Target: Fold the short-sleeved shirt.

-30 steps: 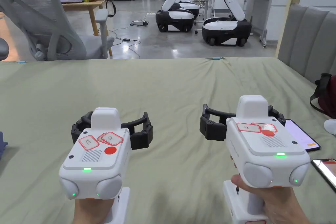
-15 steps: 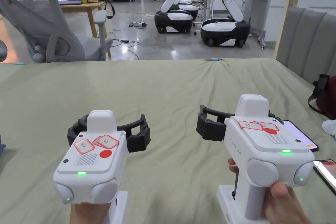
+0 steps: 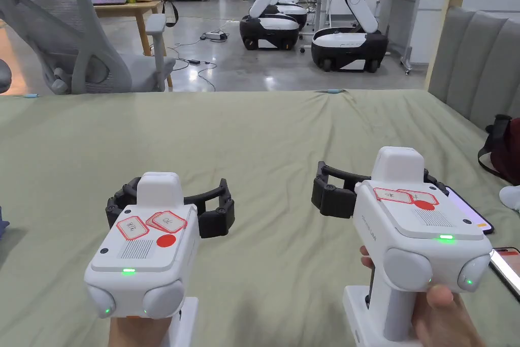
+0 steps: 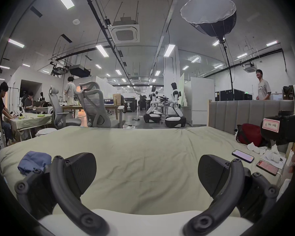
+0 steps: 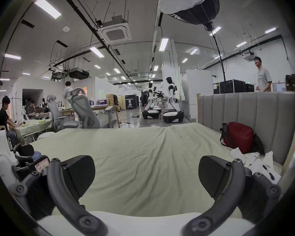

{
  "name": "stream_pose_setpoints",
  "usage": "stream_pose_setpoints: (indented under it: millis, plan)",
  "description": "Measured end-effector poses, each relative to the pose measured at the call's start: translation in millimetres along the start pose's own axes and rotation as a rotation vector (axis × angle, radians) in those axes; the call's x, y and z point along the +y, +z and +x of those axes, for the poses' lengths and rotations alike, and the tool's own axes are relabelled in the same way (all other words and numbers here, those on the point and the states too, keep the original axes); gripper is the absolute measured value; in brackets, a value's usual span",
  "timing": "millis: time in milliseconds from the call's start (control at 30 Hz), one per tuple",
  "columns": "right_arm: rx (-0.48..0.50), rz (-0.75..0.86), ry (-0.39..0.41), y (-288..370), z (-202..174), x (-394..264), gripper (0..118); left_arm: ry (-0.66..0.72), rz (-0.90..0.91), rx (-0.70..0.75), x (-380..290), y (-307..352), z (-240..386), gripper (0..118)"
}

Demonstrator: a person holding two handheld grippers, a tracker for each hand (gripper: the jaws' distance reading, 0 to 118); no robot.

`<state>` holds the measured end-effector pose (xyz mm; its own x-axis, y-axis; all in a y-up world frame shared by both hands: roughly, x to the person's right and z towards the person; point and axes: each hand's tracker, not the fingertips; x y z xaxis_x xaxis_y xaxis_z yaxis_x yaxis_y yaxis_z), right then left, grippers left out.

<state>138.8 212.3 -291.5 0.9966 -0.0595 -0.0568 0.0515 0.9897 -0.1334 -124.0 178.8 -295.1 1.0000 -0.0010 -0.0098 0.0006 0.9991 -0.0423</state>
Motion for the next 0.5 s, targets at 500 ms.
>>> stream_pose_setpoints:
  millis: [500]
  plan:
    - [0.035, -0.016, 0.042, -1.4, -0.2, -7.3, 118, 0.004, 0.0, 0.001, -0.6, 0.7, -1.0, 118]
